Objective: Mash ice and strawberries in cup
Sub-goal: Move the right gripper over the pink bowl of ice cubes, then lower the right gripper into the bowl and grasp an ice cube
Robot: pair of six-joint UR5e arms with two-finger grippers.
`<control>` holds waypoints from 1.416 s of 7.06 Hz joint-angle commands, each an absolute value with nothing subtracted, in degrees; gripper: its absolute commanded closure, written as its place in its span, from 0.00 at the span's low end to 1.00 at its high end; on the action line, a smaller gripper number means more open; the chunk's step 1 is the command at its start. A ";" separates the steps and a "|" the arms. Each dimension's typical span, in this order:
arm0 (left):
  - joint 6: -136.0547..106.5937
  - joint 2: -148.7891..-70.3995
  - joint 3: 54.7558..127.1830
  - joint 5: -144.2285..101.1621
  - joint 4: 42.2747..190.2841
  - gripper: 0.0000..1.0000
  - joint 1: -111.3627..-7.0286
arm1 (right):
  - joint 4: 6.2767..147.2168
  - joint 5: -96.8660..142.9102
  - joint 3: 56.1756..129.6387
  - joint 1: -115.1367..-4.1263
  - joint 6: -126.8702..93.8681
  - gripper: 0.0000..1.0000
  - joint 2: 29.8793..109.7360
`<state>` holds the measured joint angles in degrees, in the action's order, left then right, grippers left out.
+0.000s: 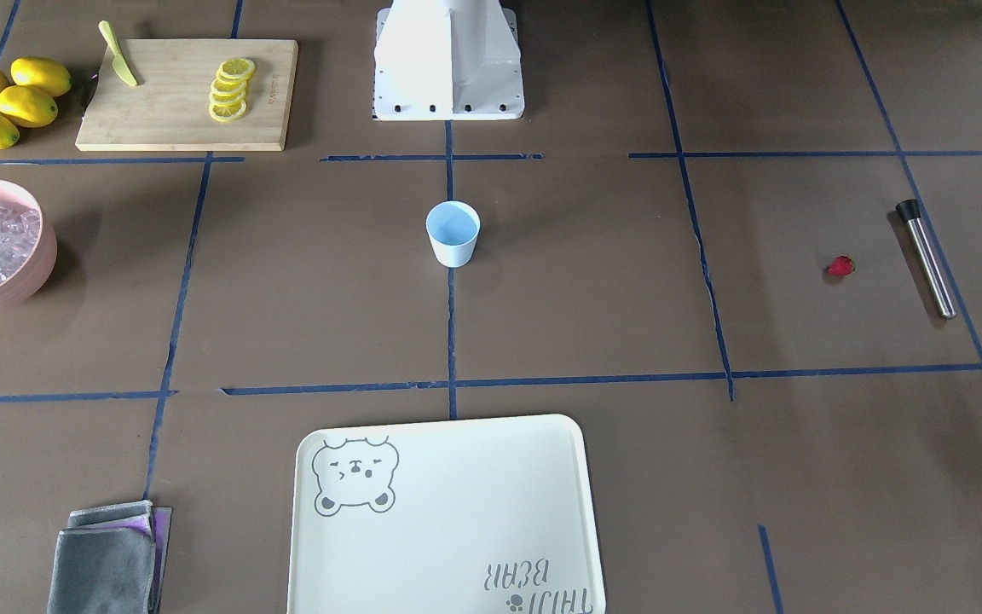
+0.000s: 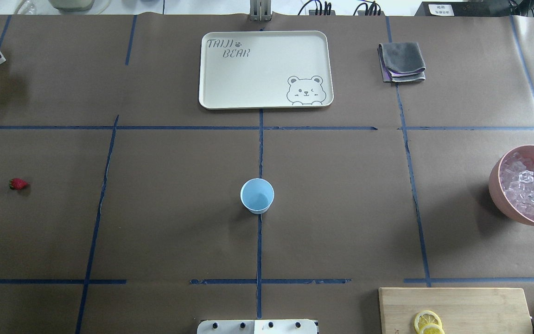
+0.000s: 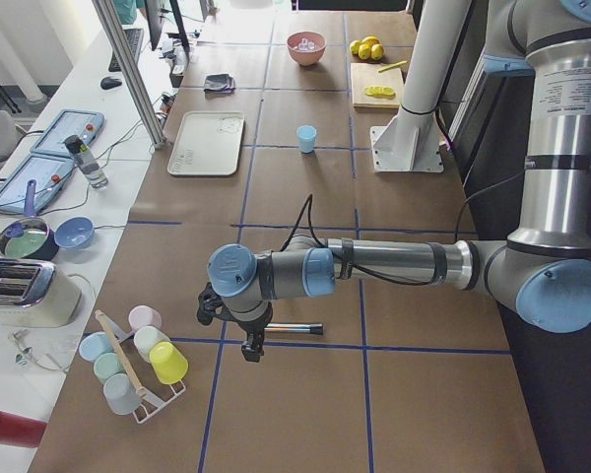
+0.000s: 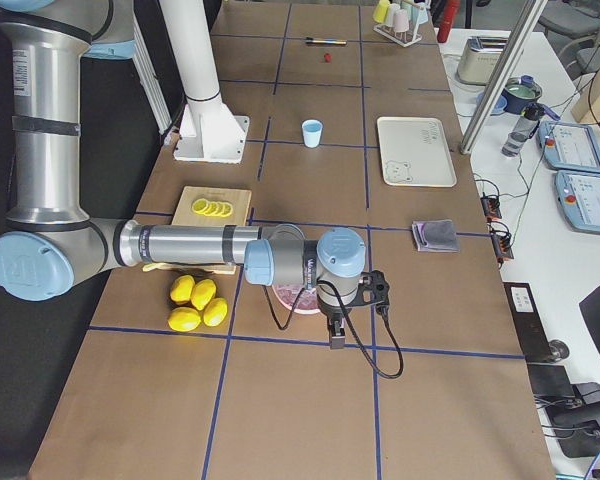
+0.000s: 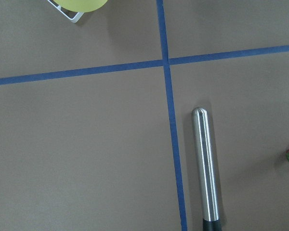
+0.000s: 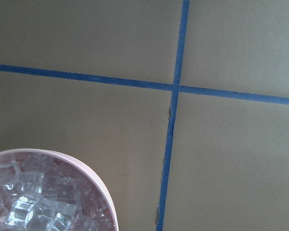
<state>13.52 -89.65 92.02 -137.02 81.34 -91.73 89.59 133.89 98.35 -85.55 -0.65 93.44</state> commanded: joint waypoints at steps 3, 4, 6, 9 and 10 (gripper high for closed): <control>13.54 -89.47 92.46 -137.02 81.56 0.00 -91.76 | 89.47 126.41 110.80 -76.40 -1.87 0.02 95.69; 13.62 -89.39 92.46 -137.02 81.65 0.00 -91.76 | 89.39 126.39 110.83 -76.12 5.55 0.02 96.76; 13.54 -89.30 92.55 -137.02 81.65 0.00 -91.76 | 89.21 126.74 110.65 -76.11 15.26 0.06 99.39; 13.62 -89.30 92.46 -137.02 81.74 0.00 -91.67 | 89.30 126.74 109.25 -70.34 17.40 0.18 98.53; 13.62 -89.30 92.37 -137.02 82.00 0.00 -91.67 | 89.21 126.65 108.29 -68.92 17.32 0.20 98.44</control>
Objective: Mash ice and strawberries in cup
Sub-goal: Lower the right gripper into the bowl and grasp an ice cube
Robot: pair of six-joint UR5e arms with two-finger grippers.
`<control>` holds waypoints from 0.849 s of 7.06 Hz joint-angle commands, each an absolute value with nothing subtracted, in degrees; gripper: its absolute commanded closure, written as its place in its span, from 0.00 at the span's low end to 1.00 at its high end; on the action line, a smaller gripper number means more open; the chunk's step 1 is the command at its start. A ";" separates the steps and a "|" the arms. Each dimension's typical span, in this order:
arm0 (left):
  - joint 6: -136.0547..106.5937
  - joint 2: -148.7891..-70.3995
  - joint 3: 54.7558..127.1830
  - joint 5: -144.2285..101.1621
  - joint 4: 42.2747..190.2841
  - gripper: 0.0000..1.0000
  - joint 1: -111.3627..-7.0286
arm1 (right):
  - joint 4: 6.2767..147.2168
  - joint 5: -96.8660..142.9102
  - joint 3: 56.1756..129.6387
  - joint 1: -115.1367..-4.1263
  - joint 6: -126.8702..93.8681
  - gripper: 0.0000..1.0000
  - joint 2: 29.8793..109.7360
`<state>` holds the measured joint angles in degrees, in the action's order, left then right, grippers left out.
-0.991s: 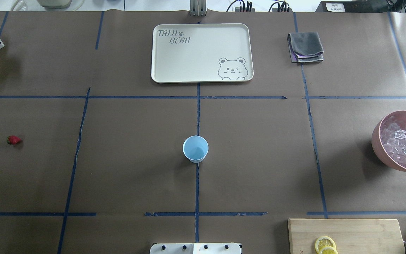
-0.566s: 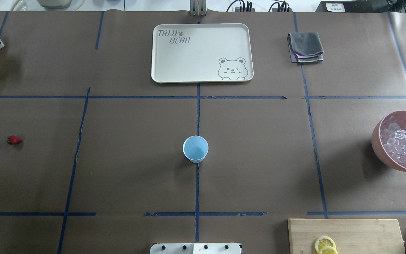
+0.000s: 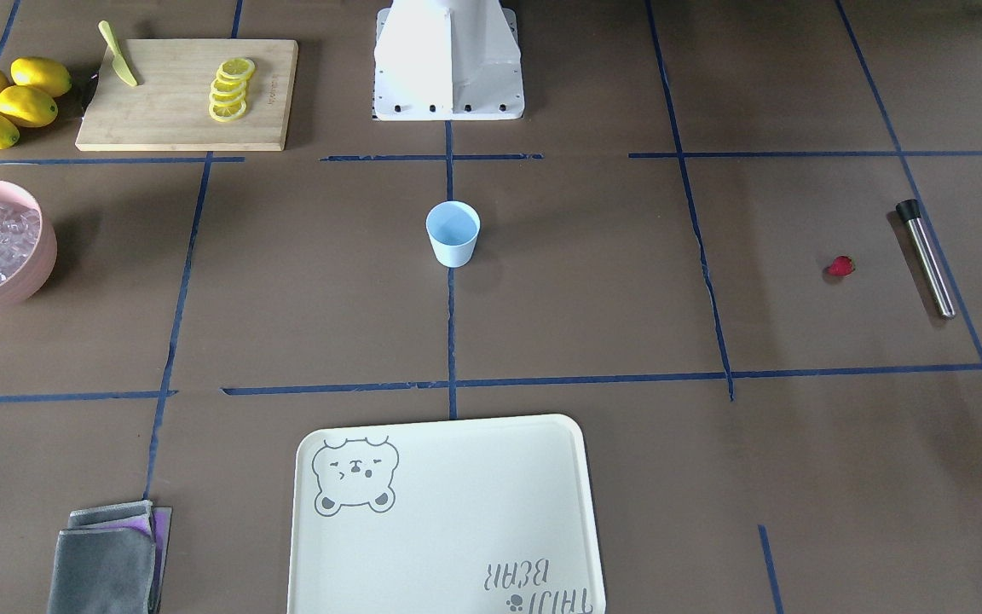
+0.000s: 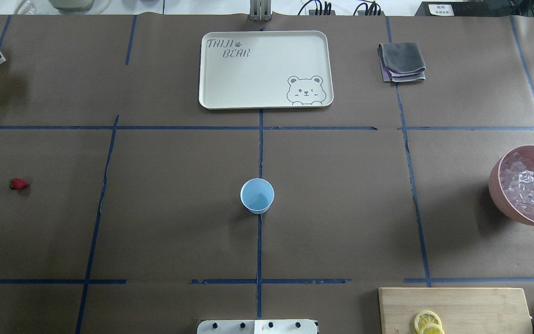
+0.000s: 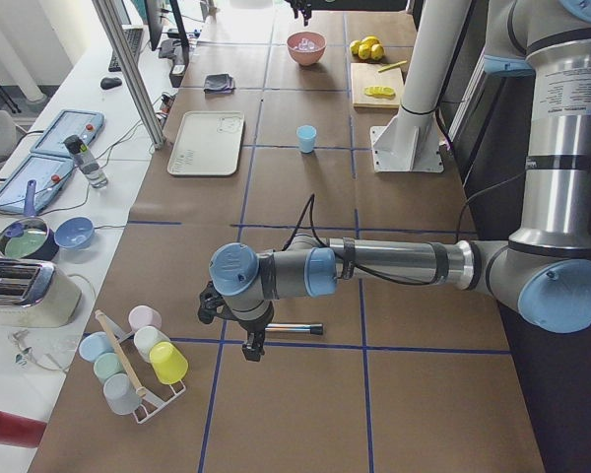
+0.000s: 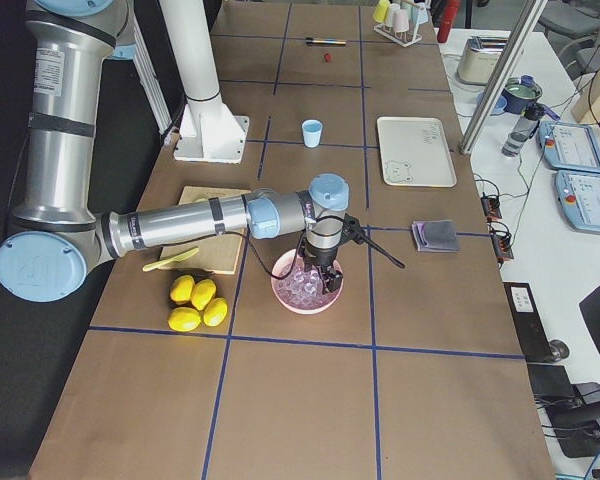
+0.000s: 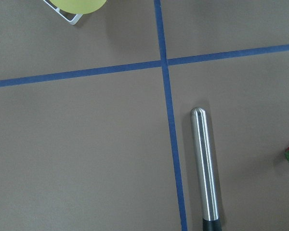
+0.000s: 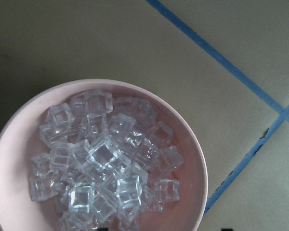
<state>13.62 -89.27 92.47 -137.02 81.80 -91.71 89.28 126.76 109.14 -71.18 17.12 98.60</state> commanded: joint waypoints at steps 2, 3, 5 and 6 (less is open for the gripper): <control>13.36 -89.21 92.02 -137.02 83.32 0.00 -91.67 | 88.60 126.56 106.10 -68.47 17.49 0.27 97.91; 13.27 -89.21 92.37 -137.02 83.32 0.00 -91.67 | 85.81 126.56 104.43 -68.47 17.49 0.30 97.74; 13.27 -89.21 92.37 -137.02 83.41 0.00 -91.76 | 83.15 127.00 101.43 -68.38 17.05 0.31 96.07; 13.27 -89.21 92.37 -137.02 83.41 0.00 -91.67 | 83.06 127.52 101.60 -68.29 16.79 0.31 96.06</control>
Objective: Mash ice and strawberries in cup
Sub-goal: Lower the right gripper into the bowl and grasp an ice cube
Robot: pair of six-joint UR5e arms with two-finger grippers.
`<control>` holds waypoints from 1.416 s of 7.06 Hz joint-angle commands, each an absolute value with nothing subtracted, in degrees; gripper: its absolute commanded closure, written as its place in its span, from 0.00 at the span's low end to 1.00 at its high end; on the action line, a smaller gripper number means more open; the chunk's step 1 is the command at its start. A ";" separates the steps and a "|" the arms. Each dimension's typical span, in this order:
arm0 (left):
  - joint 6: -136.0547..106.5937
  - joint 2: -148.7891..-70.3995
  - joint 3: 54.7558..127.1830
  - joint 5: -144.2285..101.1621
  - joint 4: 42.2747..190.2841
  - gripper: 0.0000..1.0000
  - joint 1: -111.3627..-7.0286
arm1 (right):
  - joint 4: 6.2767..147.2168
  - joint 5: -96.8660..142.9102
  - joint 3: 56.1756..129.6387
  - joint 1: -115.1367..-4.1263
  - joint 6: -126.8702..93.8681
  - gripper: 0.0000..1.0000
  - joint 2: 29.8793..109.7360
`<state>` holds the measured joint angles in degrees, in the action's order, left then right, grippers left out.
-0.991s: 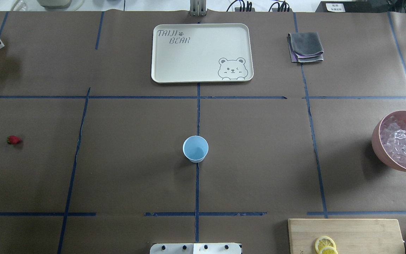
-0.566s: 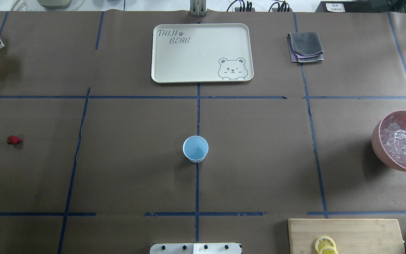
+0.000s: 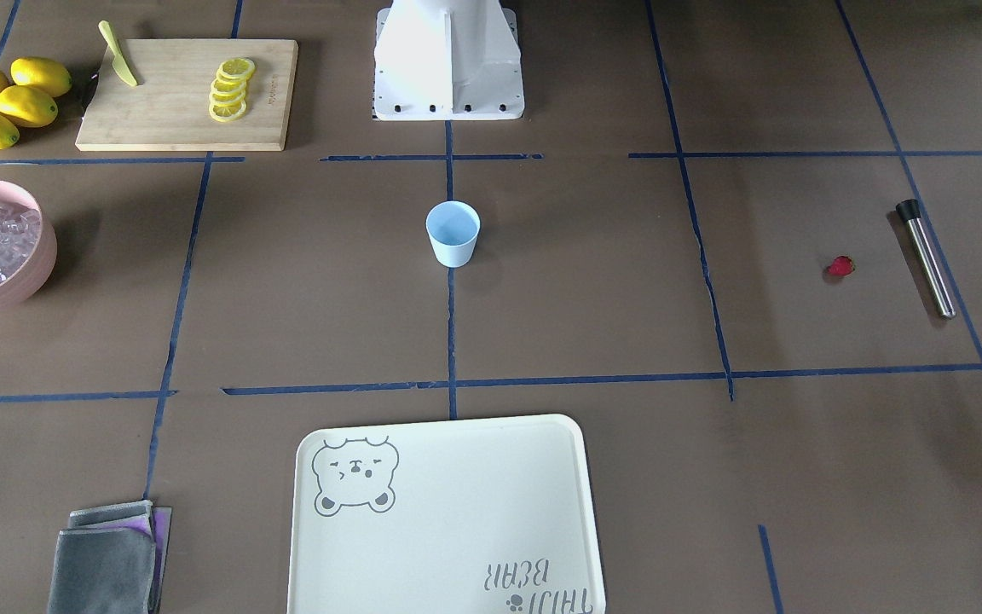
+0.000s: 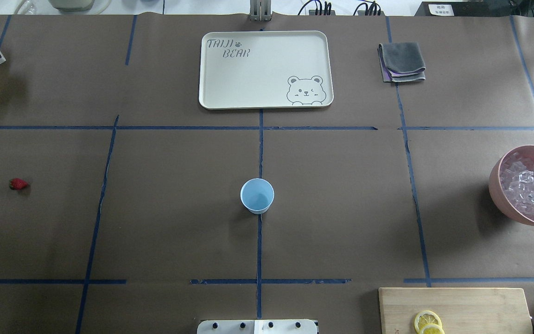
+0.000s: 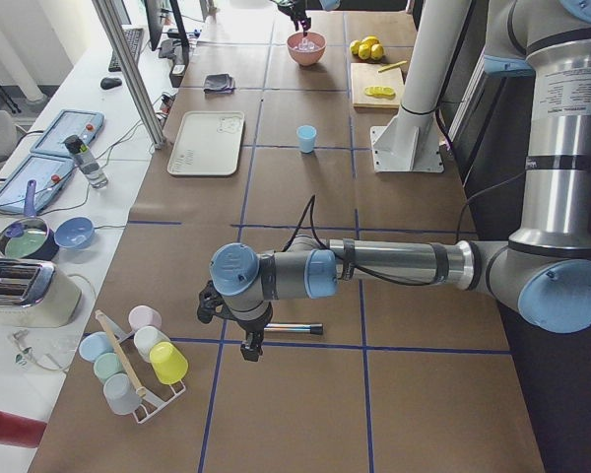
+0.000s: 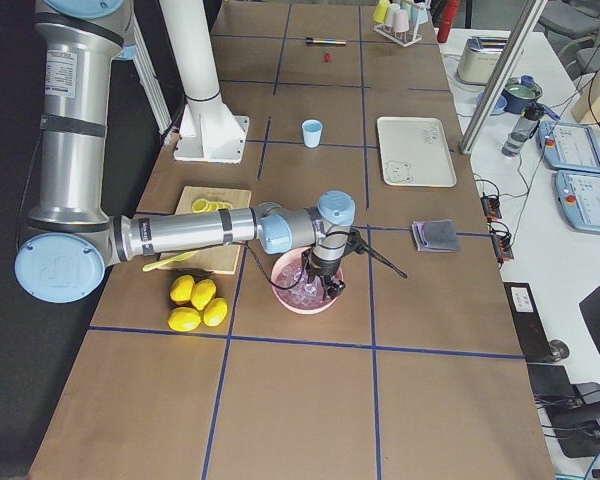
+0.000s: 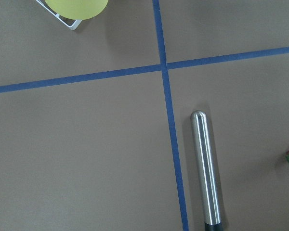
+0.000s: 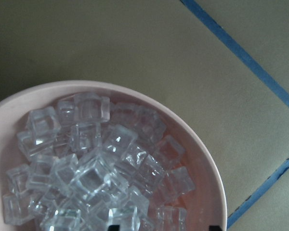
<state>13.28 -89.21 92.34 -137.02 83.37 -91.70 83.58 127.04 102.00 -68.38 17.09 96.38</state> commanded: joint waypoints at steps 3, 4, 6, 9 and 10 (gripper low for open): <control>13.36 -89.21 92.37 -137.02 83.41 0.00 -91.67 | 82.88 130.96 102.30 -68.38 16.70 0.31 96.15; 13.27 -89.21 92.37 -137.02 83.41 0.00 -91.76 | 82.97 130.87 102.39 -68.29 16.70 0.31 96.41; 13.27 -89.21 92.46 -137.02 83.41 0.00 -91.76 | 83.14 130.78 102.13 -68.29 16.87 0.31 96.86; 13.18 -89.21 92.55 -137.02 83.41 0.00 -91.76 | 83.58 130.87 101.87 -66.89 16.52 0.32 96.77; 13.18 -89.21 92.55 -137.02 83.41 0.00 -91.76 | 83.76 130.78 101.69 -66.80 16.61 0.32 96.77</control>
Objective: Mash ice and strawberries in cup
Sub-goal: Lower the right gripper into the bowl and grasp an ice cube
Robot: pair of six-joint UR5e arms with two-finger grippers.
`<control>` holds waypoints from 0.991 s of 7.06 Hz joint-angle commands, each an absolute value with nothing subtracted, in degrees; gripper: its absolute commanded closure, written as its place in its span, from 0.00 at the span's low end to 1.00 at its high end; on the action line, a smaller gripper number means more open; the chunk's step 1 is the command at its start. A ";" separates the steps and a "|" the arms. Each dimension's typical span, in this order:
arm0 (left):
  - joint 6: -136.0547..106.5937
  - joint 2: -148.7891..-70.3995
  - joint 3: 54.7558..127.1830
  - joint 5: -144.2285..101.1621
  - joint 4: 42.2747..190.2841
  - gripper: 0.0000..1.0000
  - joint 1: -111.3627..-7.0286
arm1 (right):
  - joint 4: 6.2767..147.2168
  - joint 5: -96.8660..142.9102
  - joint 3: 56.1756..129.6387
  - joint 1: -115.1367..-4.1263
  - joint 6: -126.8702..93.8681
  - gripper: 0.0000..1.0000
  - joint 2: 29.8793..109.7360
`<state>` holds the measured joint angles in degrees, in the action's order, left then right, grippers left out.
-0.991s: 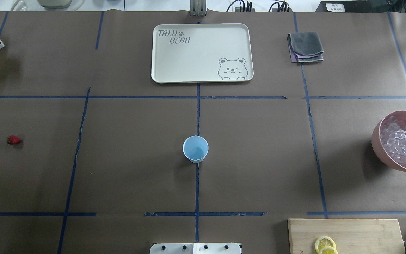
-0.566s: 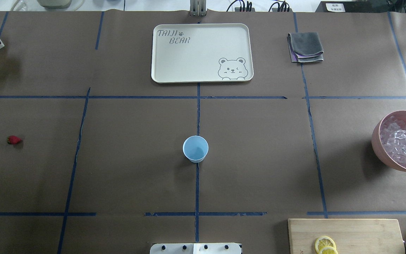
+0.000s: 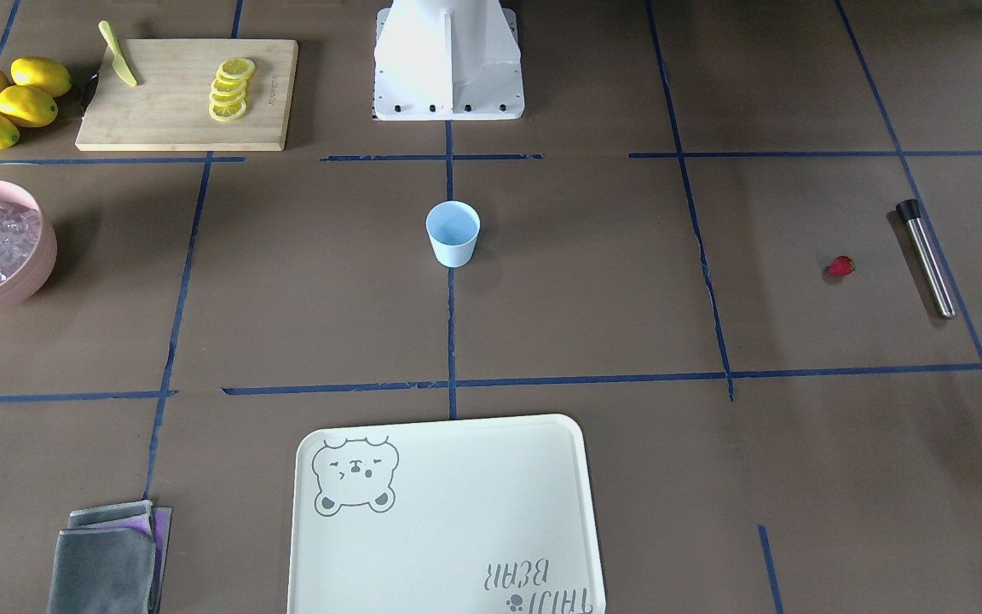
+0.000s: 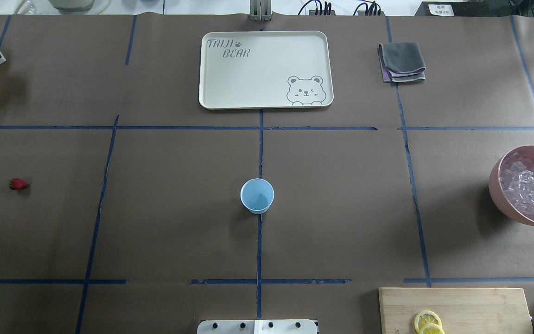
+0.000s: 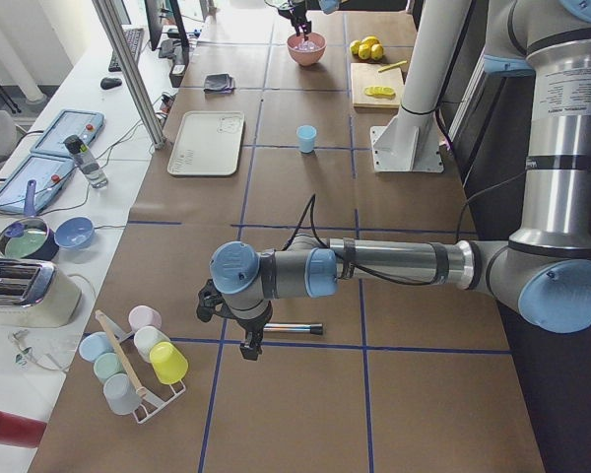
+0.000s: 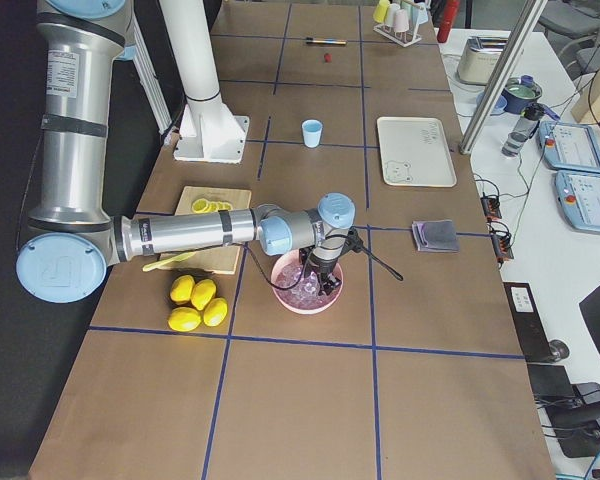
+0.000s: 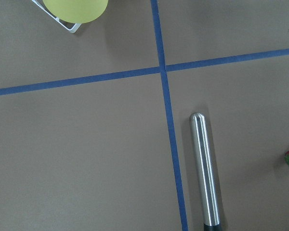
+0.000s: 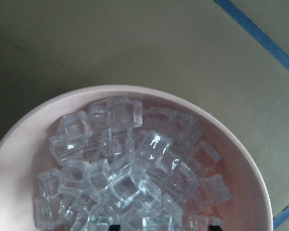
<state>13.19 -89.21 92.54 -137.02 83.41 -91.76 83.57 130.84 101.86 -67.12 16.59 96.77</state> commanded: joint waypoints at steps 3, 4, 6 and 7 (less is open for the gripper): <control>13.18 -88.86 92.64 -137.02 83.41 0.00 -91.76 | 83.76 130.78 100.99 -66.80 16.61 0.33 96.86; 13.18 -88.86 92.72 -137.02 83.41 0.00 -91.76 | 83.76 130.69 100.55 -66.80 16.61 0.34 96.86; 13.18 -88.86 92.72 -137.02 83.41 0.00 -91.76 | 83.67 130.52 100.11 -66.80 16.87 0.38 96.94; 13.18 -88.86 93.07 -137.02 83.41 0.00 -91.76 | 83.76 130.52 100.11 -66.80 16.96 0.38 97.03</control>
